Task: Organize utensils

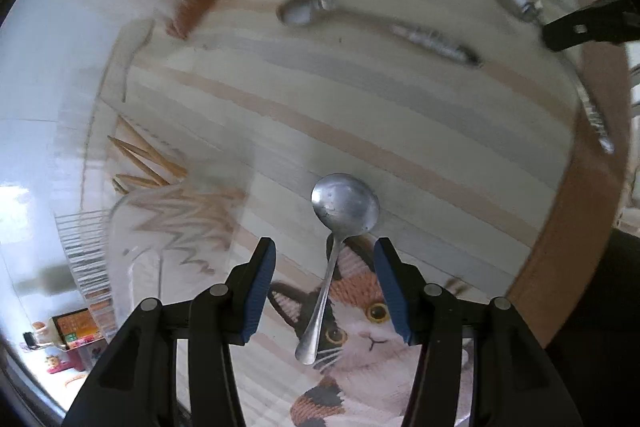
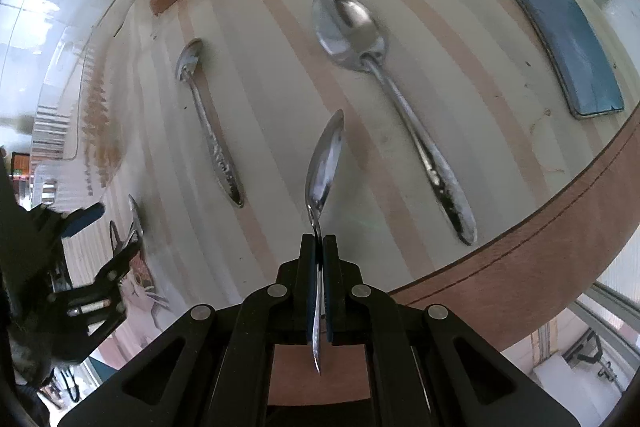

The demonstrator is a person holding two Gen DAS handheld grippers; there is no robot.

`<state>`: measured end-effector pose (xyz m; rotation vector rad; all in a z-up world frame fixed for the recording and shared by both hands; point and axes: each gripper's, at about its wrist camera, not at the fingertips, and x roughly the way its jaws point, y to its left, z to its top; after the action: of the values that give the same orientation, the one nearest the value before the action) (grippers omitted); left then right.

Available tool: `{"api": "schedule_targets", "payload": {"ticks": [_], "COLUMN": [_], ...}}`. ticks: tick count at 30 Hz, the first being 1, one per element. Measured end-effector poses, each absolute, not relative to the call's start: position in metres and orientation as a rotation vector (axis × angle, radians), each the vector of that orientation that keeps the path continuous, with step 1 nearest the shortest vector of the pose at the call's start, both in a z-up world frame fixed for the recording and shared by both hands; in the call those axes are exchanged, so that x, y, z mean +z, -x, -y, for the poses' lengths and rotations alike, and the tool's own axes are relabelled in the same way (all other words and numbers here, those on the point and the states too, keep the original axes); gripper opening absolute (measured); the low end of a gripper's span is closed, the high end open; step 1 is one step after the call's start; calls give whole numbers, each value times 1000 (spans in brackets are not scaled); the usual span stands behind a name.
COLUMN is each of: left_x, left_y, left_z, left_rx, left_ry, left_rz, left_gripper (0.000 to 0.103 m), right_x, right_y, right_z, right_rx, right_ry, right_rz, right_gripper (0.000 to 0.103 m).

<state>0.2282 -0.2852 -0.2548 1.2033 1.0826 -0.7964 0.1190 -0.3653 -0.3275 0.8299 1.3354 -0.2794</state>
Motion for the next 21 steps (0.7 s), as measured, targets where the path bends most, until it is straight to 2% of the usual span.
{"api": "schedule_targets", "payload": {"ticks": [1,3,8,18,20,21], "left_x": [-252,-255,-276,-282,-279,-279], "left_y": [-228,-231,-257,-266,-271,-273], "left_z": [282,272,255,291,294,295], "left_rx": [-828,-852,-809,-832,-855,-868], "left_ry": [-1180,-1152,-1159,-1214,-1150,-1094], "left_rz": [-1065,-1059,-1079,-1083,-1134,-1186], "left_gripper": [65,72,74,74,56,26], "right_x": [-327,-327,-327,-325,-326,-326], "right_y": [-118,-114,-108,-100,-99,-98], "right_z": [367,373,381,388,388,389], "right_rx": [-283,-292,-306,-309,-307,-306], "right_ry": [-835,-845,-859,-859,-858,-859], "right_rz": [-1332,-1326,-1319,-1310,-1309,-1309], "right_gripper": [3,3,3,3,3,3]}}
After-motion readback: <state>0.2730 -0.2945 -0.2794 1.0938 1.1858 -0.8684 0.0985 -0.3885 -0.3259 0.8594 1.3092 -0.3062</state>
